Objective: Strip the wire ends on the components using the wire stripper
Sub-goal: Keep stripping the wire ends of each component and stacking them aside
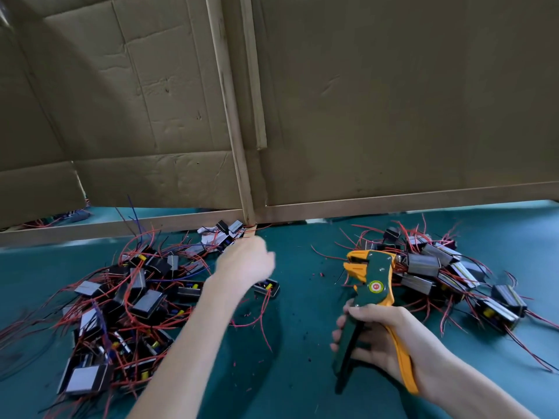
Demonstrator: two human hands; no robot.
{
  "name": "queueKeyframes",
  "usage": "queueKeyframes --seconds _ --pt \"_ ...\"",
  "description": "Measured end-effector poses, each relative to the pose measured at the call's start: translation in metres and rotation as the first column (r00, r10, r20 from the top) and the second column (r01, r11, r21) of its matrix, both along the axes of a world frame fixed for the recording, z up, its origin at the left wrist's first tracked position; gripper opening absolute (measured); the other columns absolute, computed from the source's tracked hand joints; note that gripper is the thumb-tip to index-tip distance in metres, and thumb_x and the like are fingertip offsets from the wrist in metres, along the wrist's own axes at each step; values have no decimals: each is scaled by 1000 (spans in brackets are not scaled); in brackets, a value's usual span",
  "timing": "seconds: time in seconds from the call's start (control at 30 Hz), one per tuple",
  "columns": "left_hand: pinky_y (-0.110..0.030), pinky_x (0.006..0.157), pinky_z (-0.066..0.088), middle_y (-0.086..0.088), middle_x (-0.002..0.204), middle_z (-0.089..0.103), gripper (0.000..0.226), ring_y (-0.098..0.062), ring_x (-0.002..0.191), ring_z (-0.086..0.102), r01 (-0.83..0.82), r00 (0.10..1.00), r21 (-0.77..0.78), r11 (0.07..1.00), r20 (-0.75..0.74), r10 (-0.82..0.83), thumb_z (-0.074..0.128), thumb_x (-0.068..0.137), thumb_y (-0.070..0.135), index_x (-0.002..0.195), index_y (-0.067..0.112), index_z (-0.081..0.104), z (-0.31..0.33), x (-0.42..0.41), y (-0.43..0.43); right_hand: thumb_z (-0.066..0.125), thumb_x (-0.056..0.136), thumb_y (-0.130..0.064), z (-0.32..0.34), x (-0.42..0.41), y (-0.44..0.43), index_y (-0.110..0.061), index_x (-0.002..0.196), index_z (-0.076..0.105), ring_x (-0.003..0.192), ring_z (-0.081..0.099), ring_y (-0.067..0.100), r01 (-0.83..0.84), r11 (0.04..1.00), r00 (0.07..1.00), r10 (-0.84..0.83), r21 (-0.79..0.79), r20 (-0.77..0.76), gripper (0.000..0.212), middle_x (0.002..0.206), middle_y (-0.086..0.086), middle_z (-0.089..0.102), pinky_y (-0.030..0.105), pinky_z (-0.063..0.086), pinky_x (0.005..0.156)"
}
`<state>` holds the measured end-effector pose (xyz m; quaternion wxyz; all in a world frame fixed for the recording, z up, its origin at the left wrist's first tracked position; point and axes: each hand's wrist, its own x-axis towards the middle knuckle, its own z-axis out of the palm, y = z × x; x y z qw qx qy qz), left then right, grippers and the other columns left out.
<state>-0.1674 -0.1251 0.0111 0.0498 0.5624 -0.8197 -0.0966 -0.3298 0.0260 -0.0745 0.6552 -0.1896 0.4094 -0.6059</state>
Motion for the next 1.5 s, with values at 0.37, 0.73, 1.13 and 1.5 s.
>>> queueKeyframes --seconds 0.37,0.73,1.13,1.5 --pt "-25 68 45 0 98 68 10 -18 77 62 -63 943 103 993 -319 93 71 85 32 89 23 70 -55 10 -17 83 46 -8 -2 3 3 -1 75 73 69 67 41 -33 998 994 28 -55 -102 31 78 26 64 51 57 67" --pt "-29 70 55 -3 86 64 4 -17 71 64 257 696 95 962 -709 -115 61 92 14 88 13 60 -70 -7 -6 71 60 -3 3 6 6 -1 73 72 66 66 41 -12 994 991 -3 -105 -135 13 76 26 62 51 57 63" --pt "-34 72 60 -1 95 74 11 -11 79 67 453 208 105 885 -978 10 63 89 3 87 12 58 -30 -11 14 81 49 -10 5 6 7 -2 74 73 69 66 41 -40 985 986 11 -168 -169 28 77 27 63 49 57 64" --pt "-38 66 60 -11 102 60 14 -20 81 64 499 104 245 831 -969 223 43 98 -2 87 7 45 -28 -7 20 81 51 -12 5 7 9 -4 76 74 70 67 41 -74 979 968 25 -192 -249 27 78 27 64 49 58 65"
